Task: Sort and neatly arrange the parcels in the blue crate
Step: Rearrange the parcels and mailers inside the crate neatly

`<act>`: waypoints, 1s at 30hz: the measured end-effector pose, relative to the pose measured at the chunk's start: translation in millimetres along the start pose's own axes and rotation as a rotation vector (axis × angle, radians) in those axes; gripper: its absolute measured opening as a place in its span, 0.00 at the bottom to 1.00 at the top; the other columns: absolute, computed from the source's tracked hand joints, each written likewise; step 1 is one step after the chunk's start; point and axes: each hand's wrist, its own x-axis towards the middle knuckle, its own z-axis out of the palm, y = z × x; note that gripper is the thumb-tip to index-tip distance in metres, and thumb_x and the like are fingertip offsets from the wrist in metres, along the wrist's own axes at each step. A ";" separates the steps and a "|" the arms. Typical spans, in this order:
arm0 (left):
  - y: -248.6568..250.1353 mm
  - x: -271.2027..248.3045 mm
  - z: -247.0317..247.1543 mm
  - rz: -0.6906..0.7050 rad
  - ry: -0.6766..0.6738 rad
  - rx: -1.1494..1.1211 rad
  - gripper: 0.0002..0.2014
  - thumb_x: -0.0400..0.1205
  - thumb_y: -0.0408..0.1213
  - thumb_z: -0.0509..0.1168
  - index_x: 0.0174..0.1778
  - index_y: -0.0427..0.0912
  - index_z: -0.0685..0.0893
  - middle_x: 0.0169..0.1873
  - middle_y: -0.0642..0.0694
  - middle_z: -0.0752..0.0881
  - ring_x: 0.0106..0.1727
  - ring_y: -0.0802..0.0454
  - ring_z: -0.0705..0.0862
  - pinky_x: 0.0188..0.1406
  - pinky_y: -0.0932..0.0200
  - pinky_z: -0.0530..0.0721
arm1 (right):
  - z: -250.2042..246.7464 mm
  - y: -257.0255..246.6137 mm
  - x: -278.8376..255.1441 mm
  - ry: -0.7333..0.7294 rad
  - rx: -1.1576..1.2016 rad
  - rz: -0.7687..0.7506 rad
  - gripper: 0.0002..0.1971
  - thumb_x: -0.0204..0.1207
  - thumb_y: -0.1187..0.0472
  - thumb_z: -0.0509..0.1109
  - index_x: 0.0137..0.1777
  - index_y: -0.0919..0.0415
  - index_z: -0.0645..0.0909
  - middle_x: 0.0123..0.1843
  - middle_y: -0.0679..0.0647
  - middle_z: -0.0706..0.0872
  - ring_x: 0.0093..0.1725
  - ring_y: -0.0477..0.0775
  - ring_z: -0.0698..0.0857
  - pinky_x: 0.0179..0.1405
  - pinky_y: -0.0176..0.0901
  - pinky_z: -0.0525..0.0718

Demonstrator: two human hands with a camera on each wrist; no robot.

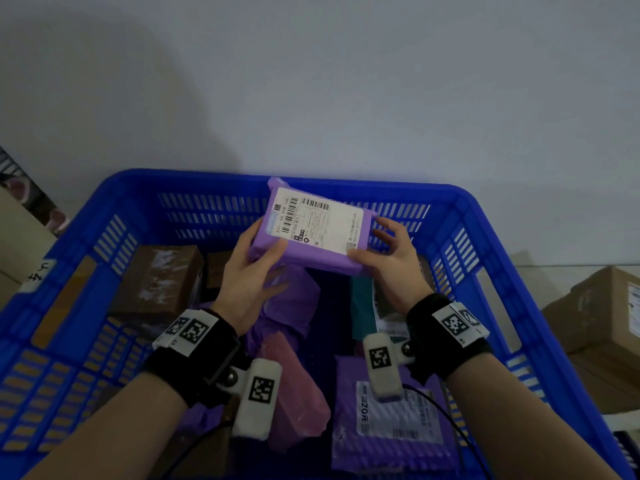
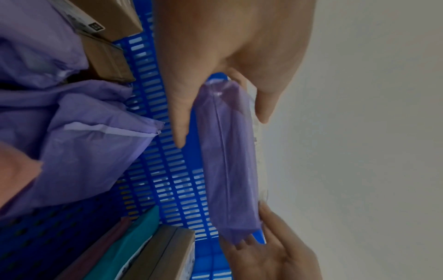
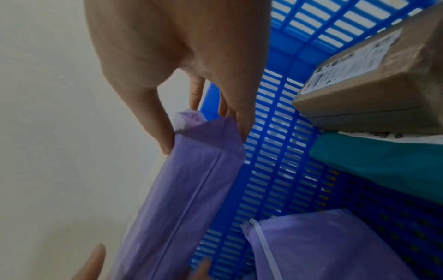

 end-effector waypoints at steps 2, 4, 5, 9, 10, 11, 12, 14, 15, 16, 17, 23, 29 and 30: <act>4.9 0.8 0.4 0.018 -0.012 -0.070 0.20 0.81 0.34 0.65 0.66 0.60 0.76 0.61 0.49 0.86 0.59 0.39 0.85 0.60 0.37 0.83 | 1.8 2.3 -0.1 -0.063 -0.004 0.044 0.44 0.63 0.80 0.76 0.76 0.53 0.65 0.73 0.59 0.73 0.59 0.55 0.85 0.56 0.58 0.87; 8.3 3.4 -2.9 0.027 -0.006 -0.105 0.20 0.81 0.31 0.64 0.67 0.56 0.75 0.62 0.47 0.85 0.60 0.38 0.85 0.61 0.35 0.82 | 2.7 3.8 0.4 -0.076 0.054 0.105 0.46 0.64 0.78 0.76 0.78 0.50 0.62 0.70 0.61 0.76 0.63 0.61 0.83 0.57 0.58 0.86; 9.4 4.6 -5.1 0.035 -0.004 -0.100 0.21 0.81 0.30 0.65 0.66 0.55 0.75 0.63 0.46 0.84 0.62 0.38 0.84 0.60 0.34 0.82 | 3.1 3.2 0.2 -0.080 0.091 0.142 0.43 0.66 0.75 0.76 0.78 0.50 0.63 0.68 0.62 0.79 0.63 0.62 0.84 0.59 0.59 0.85; 10.3 9.2 -12.5 0.036 0.018 -0.130 0.33 0.80 0.27 0.66 0.76 0.60 0.64 0.66 0.43 0.82 0.64 0.39 0.83 0.56 0.35 0.84 | 2.2 1.9 -1.8 -0.190 0.011 0.220 0.23 0.71 0.62 0.76 0.66 0.57 0.77 0.61 0.59 0.88 0.61 0.59 0.86 0.67 0.60 0.81; 9.2 11.0 -13.7 0.024 0.040 -0.170 0.38 0.80 0.26 0.66 0.78 0.63 0.58 0.65 0.43 0.83 0.62 0.41 0.84 0.54 0.37 0.85 | 2.2 2.7 -1.9 -0.206 -0.016 0.234 0.20 0.71 0.62 0.76 0.63 0.58 0.77 0.61 0.59 0.88 0.60 0.57 0.87 0.65 0.58 0.80; 7.3 12.4 -14.1 0.007 0.064 -0.215 0.41 0.79 0.25 0.66 0.80 0.63 0.54 0.64 0.42 0.83 0.59 0.42 0.85 0.51 0.40 0.87 | 2.5 4.5 -1.6 -0.213 -0.030 0.252 0.20 0.71 0.62 0.76 0.62 0.59 0.77 0.62 0.60 0.87 0.57 0.56 0.87 0.63 0.55 0.81; 5.3 12.7 -13.2 -0.014 0.081 -0.245 0.41 0.79 0.25 0.66 0.80 0.60 0.54 0.64 0.41 0.83 0.58 0.43 0.86 0.47 0.44 0.88 | 2.7 6.3 -1.6 -0.223 -0.034 0.272 0.22 0.71 0.62 0.77 0.63 0.60 0.75 0.63 0.60 0.86 0.54 0.55 0.87 0.61 0.53 0.82; -0.3 9.8 -8.0 -0.056 0.050 -0.226 0.32 0.79 0.26 0.66 0.78 0.47 0.63 0.66 0.39 0.83 0.55 0.43 0.86 0.36 0.52 0.89 | 3.2 11.8 -1.9 -0.254 -0.055 0.315 0.26 0.70 0.63 0.77 0.67 0.61 0.72 0.63 0.61 0.86 0.51 0.54 0.87 0.60 0.52 0.83; -3.8 8.5 -4.7 -0.072 0.023 -0.204 0.28 0.80 0.26 0.65 0.76 0.43 0.67 0.66 0.38 0.83 0.53 0.43 0.86 0.30 0.57 0.87 | 3.0 14.4 -2.4 -0.279 -0.086 0.334 0.28 0.70 0.62 0.78 0.68 0.59 0.71 0.63 0.61 0.86 0.52 0.54 0.87 0.60 0.52 0.83; -6.4 7.3 -2.8 -0.082 0.010 -0.191 0.25 0.80 0.25 0.65 0.74 0.41 0.70 0.64 0.39 0.83 0.50 0.44 0.86 0.26 0.62 0.85 | 2.3 18.1 -2.2 -0.304 -0.130 0.343 0.30 0.69 0.61 0.78 0.69 0.57 0.70 0.63 0.60 0.85 0.55 0.54 0.87 0.60 0.52 0.83; -8.0 7.9 -2.2 -0.090 0.010 -0.178 0.25 0.80 0.25 0.65 0.73 0.40 0.72 0.63 0.39 0.84 0.47 0.45 0.86 0.23 0.64 0.82 | 1.5 19.6 -2.1 -0.324 -0.170 0.332 0.32 0.67 0.60 0.79 0.70 0.55 0.70 0.64 0.59 0.85 0.58 0.54 0.86 0.59 0.50 0.84; -20.0 24.8 -10.0 -0.202 0.042 -0.059 0.26 0.77 0.28 0.70 0.71 0.34 0.72 0.65 0.38 0.84 0.46 0.46 0.87 0.24 0.61 0.83 | -7.9 17.6 7.8 -0.326 -0.126 0.178 0.32 0.71 0.68 0.75 0.75 0.53 0.71 0.72 0.53 0.79 0.70 0.51 0.80 0.67 0.51 0.82; -41.5 44.0 7.2 -0.317 -0.004 0.044 0.14 0.79 0.28 0.67 0.61 0.35 0.80 0.59 0.37 0.85 0.46 0.45 0.85 0.44 0.52 0.84 | -16.5 37.4 15.0 -0.267 -0.103 0.252 0.33 0.71 0.75 0.73 0.73 0.52 0.73 0.62 0.55 0.85 0.61 0.54 0.85 0.53 0.48 0.89; -45.1 44.0 8.7 -0.335 -0.012 0.069 0.14 0.80 0.28 0.66 0.61 0.36 0.81 0.56 0.38 0.86 0.46 0.46 0.86 0.46 0.51 0.84 | -17.5 43.0 14.5 -0.243 -0.111 0.269 0.34 0.70 0.76 0.73 0.74 0.53 0.72 0.62 0.56 0.85 0.61 0.56 0.85 0.54 0.50 0.89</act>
